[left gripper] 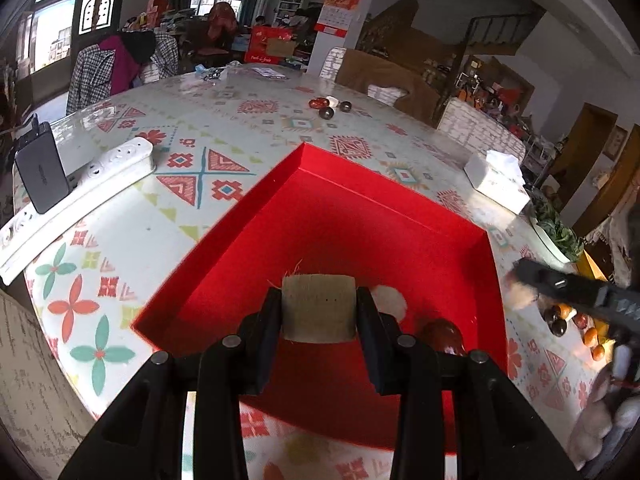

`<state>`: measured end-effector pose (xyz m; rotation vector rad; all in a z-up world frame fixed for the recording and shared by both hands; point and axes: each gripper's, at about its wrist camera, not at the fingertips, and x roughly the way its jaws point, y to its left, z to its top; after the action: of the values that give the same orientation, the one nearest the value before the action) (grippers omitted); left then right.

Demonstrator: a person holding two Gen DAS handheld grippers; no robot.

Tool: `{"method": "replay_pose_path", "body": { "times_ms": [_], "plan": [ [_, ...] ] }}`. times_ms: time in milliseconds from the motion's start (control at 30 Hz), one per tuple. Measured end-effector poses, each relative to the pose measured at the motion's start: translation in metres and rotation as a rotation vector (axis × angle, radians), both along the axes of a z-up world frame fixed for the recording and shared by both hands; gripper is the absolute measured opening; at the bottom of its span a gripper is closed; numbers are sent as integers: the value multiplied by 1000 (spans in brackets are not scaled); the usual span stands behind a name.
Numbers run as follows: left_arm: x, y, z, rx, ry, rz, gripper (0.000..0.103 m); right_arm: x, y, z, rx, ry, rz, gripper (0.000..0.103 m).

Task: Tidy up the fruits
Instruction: 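Carry both pieces into the red tray and open both tools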

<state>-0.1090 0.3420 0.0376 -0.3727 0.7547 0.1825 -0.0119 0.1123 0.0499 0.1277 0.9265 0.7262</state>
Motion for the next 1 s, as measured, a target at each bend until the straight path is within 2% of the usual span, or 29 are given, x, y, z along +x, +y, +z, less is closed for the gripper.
{"method": "replay_pose_path", "body": {
  "times_ms": [167,300,633,800,867,933,1000],
  "plan": [
    [21,11,1,16,12,13,36,16,29,-23,-20,58,21,34],
    [35,17,-3,-6,36,15,36,24,44,-29,-28,74,29,34],
    [24,12,-18,-6,92,15,36,49,68,-35,-62,99,35,35],
    [24,11,-17,-2,87,26,36,55,67,-37,-32,115,11,35],
    [23,10,-14,-14,79,25,40,54,65,-34,-23,106,8,35],
    [20,9,-8,-18,59,30,52,50,60,-25,-17,76,3,35],
    [17,8,-2,-16,37,41,56,46,53,-17,-5,53,-1,35]
  ]
}}
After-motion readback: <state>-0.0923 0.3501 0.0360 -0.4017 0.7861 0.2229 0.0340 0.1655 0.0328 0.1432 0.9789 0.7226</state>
